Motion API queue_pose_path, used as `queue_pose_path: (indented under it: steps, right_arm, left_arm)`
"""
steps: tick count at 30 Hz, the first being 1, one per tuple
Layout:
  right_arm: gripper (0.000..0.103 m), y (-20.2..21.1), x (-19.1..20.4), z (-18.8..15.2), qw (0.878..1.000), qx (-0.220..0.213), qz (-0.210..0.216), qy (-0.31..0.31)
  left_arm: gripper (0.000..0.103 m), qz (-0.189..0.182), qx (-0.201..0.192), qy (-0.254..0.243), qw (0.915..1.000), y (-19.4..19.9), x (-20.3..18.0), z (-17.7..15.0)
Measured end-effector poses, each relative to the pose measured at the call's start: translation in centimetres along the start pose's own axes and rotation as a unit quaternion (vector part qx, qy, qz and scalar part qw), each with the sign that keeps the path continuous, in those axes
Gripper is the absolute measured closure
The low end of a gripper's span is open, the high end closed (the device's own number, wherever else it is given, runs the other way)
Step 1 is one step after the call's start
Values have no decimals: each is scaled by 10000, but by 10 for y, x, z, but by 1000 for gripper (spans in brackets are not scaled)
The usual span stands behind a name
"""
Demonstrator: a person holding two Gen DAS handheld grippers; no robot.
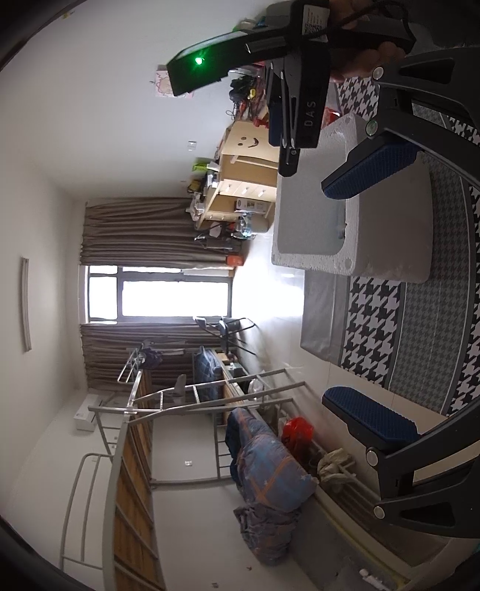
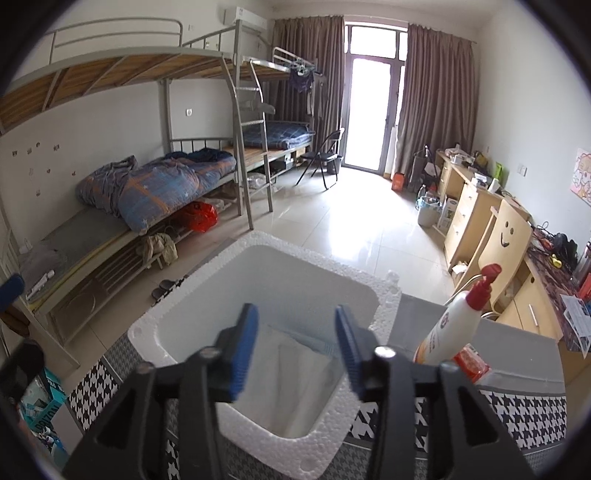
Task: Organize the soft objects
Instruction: 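Open the left tool to drop the tissue while the right tool lowers the strip into the box, then move both tools back from the foam box to the table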
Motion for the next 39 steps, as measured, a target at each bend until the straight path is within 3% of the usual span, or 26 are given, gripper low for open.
queue_pose_path:
  steps: [7, 19, 31, 39]
  right_arm:
    - [47, 32, -1, -1, 9997, -253, -66, 9]
    - [29, 86, -3, -12, 9978, -664, -40, -78]
    - [26, 128, 3, -33, 9949, -1008, -57, -67]
    - [24, 156, -10, -53, 9919, -1240, -140, -233]
  left_arm:
    - [1, -162, -86, -79, 9998, 14, -14, 4]
    - [1, -321, -166, -191, 9992, 42, -36, 4]
    - [1, -510, -239, -324, 9979, 67, -52, 3]
    - [1, -882, -192, -414, 9951, 84, -77, -7]
Point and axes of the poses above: each gripper's, at about its wrist camera, not at the fingertips, and y roughly against the way its jaws point, x to its left, z to its top, the point moved 9 cm from there along -y, roughly the way its jaws point, and after that the axes turned 11 degrees about z, right-handed, at the moved point
